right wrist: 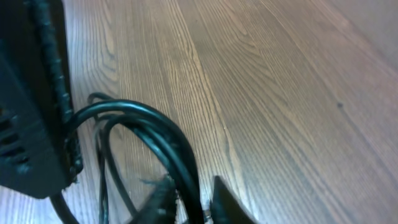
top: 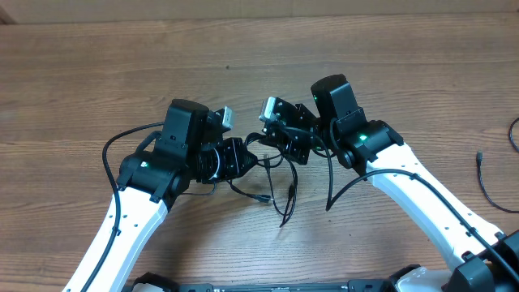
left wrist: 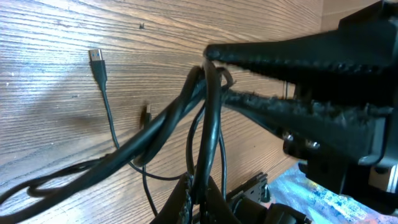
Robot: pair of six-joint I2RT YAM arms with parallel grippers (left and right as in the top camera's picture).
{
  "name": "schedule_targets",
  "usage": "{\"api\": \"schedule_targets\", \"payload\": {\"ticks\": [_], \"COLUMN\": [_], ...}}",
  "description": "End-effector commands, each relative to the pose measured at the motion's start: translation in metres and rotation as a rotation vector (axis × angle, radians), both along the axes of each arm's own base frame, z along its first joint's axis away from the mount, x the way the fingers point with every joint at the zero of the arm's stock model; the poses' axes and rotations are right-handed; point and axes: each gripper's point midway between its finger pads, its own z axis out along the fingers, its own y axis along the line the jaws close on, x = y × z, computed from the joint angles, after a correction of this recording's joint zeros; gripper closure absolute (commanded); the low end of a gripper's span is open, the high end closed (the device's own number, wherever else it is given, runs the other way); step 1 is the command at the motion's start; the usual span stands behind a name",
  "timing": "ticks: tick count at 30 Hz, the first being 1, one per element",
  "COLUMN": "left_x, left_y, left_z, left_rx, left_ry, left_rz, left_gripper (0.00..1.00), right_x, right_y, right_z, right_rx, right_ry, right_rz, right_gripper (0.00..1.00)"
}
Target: Untangle cables
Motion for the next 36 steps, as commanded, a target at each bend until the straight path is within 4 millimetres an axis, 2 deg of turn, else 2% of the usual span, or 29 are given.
{"api": "schedule_targets", "payload": {"ticks": [1,3,7,12,15,19,23,25,32,33,34,36], "left_x": [-0.002,-0.002,-0.001,0.002,0.005,0.010,0.006,0.004,0.004,0.004,0.003,0.003], "left_y": [-0.002,-0.002,-0.001,0.003,0.011,0.038,0.070,0.075,0.075,0.075,0.074,0.068], "left_z": [0.007,0.007,0.007,0.004,-0.002,-0.020,-0.036,-0.039,-0.039,-0.039,-0.039,-0.037], "left_rx": [-0.019,-0.019,-0.017,0.008,0.056,0.182,0.303,0.320,0.326,0.335,0.339,0.332], "left_ry": [-0.029,-0.029,-0.029,-0.035,-0.031,0.030,0.124,0.146,0.137,0.124,0.113,0.082], "left_rz": [-0.026,-0.025,-0.023,-0.001,0.039,0.201,0.404,0.442,0.423,0.400,0.377,0.305], "left_gripper": [0.96,0.96,0.96,0.96,0.96,0.96,0.96,0.96,0.95,0.96,0.96,0.96], "right_x": [0.001,0.001,0.002,0.021,0.025,0.027,0.027,0.028,0.037,0.036,0.034,0.030], "right_y": [0.003,0.003,0.001,-0.015,-0.023,-0.029,-0.029,-0.030,-0.039,-0.038,-0.036,-0.032], "right_z": [0.002,0.002,0.001,-0.007,-0.009,-0.011,-0.011,-0.011,-0.015,-0.014,-0.014,-0.012], "right_rx": [0.006,0.006,-0.002,-0.054,-0.057,-0.064,-0.064,-0.066,-0.092,-0.089,-0.079,-0.059], "right_ry": [-0.005,-0.005,-0.007,0.030,0.040,0.051,0.051,0.050,0.062,0.064,0.070,0.080], "right_rz": [0.006,0.006,-0.005,-0.167,-0.188,-0.205,-0.206,-0.208,-0.301,-0.298,-0.284,-0.254], "right_gripper": [0.92,0.96,0.96,0.96,0.96,0.96,0.96,0.96,0.96,0.94,0.83,0.56]}}
